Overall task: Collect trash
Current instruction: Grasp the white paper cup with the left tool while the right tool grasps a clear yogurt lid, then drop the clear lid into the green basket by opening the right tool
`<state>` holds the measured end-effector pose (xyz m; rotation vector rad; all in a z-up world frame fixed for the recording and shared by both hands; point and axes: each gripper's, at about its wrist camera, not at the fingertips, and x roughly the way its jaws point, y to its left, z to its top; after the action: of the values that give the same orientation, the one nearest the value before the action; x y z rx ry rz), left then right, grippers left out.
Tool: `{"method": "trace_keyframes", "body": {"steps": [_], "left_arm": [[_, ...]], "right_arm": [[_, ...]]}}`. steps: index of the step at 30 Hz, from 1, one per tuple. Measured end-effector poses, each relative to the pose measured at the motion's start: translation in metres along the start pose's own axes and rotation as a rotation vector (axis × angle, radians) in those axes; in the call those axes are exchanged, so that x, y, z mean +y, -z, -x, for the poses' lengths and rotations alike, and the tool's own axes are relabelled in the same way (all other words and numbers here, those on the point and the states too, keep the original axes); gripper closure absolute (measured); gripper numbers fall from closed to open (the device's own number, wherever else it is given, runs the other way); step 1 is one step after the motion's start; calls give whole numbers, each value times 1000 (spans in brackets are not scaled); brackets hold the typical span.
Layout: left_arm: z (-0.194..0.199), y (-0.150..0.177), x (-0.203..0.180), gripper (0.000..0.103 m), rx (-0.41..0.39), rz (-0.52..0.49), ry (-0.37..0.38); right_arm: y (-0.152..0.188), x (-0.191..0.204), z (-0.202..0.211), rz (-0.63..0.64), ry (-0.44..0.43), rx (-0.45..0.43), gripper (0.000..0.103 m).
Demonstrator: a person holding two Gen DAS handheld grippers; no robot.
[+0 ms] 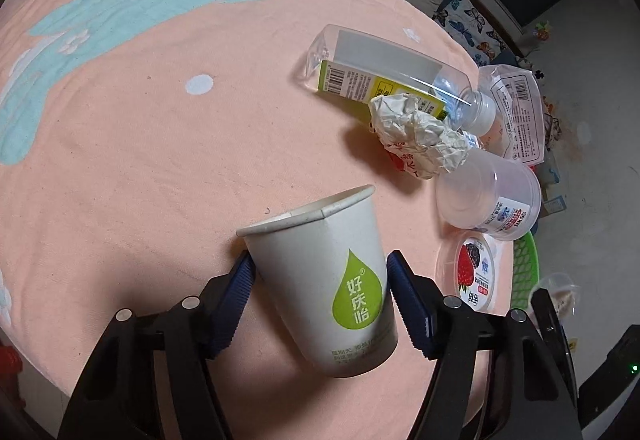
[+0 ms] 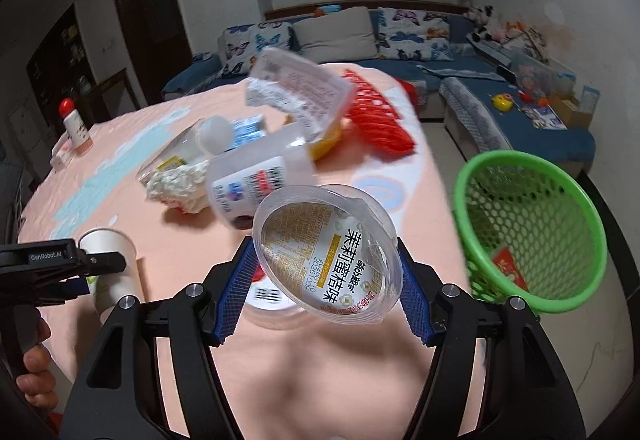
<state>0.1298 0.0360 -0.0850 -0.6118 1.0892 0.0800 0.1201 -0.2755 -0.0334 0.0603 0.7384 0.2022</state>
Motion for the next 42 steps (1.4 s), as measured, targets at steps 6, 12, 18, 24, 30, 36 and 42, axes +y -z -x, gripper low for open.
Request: {"method": "trace_keyframes", "body": {"steps": [6, 12, 18, 24, 30, 36, 42], "left_arm": [[10, 1, -6, 42, -22, -58, 15], [34, -1, -24, 43, -66, -142, 61], [51, -10, -60, 43, -87, -234, 147], [57, -19, -103, 43, -112, -338, 196], [51, -27, -152, 43, -122, -423, 229], [37, -27, -186, 43, -102, -480, 250], [22, -22, -224, 43, -81, -558, 272]], "right_arm": [[-1, -47, 10, -74, 60, -9, 37], [1, -111, 6, -169, 146, 6, 37], [7, -163, -11, -212, 222, 54, 37], [12, -198, -28, -266, 250, 85, 37], [15, -217, -51, -305, 224, 135, 36], [15, -227, -66, -363, 174, 136, 35], [8, -224, -61, -353, 172, 107, 27]]}}
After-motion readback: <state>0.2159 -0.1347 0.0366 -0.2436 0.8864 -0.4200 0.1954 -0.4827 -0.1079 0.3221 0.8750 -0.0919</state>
